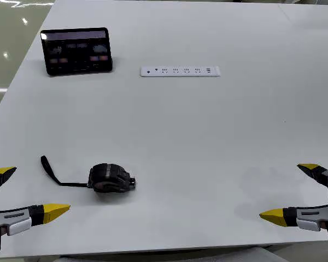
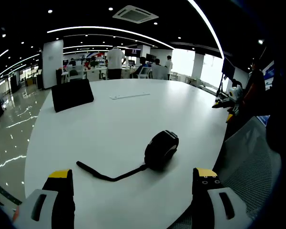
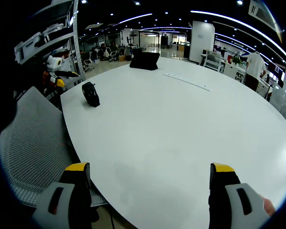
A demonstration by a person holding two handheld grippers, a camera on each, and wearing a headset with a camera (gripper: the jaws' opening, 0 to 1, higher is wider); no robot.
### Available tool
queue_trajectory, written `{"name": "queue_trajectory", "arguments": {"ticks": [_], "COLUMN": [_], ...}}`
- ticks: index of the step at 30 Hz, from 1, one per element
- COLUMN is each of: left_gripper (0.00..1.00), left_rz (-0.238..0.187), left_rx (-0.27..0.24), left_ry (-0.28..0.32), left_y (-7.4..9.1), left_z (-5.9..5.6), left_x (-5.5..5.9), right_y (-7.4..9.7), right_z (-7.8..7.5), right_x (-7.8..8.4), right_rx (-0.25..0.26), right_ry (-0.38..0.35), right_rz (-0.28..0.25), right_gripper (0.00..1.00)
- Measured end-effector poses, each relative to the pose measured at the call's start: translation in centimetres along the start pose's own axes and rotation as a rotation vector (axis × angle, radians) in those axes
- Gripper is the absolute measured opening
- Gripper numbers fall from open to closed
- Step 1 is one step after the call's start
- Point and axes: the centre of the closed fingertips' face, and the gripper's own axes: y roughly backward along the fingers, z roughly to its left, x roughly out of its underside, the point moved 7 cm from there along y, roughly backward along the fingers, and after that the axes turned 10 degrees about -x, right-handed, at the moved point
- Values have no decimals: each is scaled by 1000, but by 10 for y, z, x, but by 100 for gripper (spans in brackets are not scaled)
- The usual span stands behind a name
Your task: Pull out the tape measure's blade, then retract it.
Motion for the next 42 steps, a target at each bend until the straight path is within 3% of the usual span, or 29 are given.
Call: {"name": "queue_trajectory", "arguments": {"ticks": [13,18,22,23,25,26,30,32,35,38,41,42], "left_gripper": [100,100,100,100,100,100,100,100,100,100,97,94], "left_rz": [0,2,1,-17,-18,30,45,77,61,84,140,146], "left_rx": [-15,-35,-5,-6,11,19,55,93,150,213,287,289], "left_ry": [1,-53,-46,-62,-67,-81,-95,-122,-196,-241,-308,-329], "left_y": [4,3,0,-2,-6,-8,-20,-28,-38,-50,-59,-61], "left_z": [6,8,6,6,2,1,-8,-13,-24,-31,-36,-36], "left_x": [0,-1,-6,-8,-10,-8,-9,-8,-14,-17,-20,-22], "right_y": [-2,-2,-7,-9,-15,-20,-36,-46,-60,-72,-88,-91], "right_z": [-2,-4,-6,-7,-7,-7,-4,-1,4,10,17,17], "right_x": [0,-4,-11,-13,-18,-21,-32,-39,-48,-58,-64,-65], "right_rx": [-4,3,-1,-5,-11,-22,-55,-79,-106,-141,-180,-189], "right_ry": [15,27,45,48,61,68,92,111,136,144,172,177], "right_rz": [5,-6,-12,-10,-11,-8,-13,-17,-13,-18,-4,-5], "right_gripper": [100,100,100,100,100,100,100,100,100,100,100,100]}}
